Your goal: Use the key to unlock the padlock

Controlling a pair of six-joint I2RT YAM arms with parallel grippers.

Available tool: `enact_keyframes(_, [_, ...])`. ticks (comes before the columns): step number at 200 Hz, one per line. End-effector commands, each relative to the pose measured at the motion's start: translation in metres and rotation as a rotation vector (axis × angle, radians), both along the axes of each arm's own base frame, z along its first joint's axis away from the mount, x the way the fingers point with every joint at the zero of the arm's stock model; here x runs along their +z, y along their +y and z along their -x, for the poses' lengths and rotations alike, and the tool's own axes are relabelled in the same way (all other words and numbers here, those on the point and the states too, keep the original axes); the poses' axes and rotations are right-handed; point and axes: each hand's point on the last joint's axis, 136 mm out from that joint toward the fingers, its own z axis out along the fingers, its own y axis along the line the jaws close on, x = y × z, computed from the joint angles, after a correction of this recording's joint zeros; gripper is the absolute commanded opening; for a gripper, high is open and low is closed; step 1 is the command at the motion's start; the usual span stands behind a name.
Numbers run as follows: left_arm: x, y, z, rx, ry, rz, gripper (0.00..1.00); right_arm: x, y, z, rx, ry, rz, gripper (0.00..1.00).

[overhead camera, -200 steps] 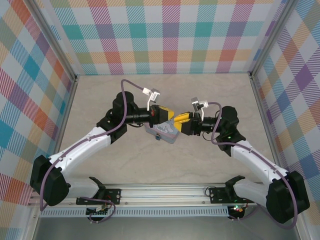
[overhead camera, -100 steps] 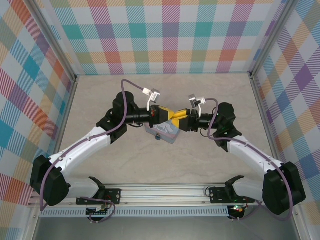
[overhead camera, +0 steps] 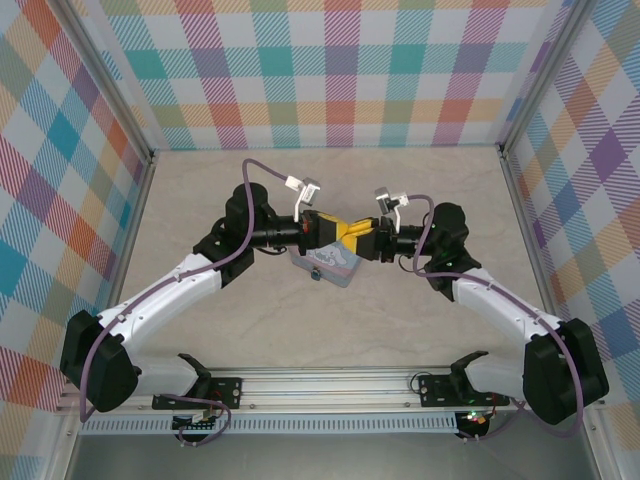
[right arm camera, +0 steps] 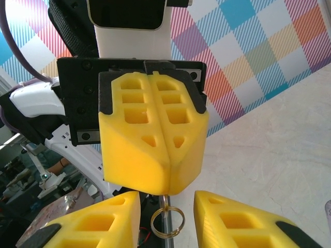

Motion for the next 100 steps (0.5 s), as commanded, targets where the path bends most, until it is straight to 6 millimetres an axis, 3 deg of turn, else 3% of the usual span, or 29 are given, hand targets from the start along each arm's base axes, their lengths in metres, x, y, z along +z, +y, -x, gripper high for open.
enact_keyframes(1, [0.0165, -0.0041, 0.0039, -0.016, -0.045, 0.028, 0.0, 0.0129, 0.0026, 0.0049, 0.031, -0.049, -0.022, 0.31])
enact_keyframes(100, [0.016, -0.002, 0.0051, -0.009, -0.049, 0.024, 0.0, 0.0129, 0.0009, 0.0077, 0.024, -0.048, -0.015, 0.09])
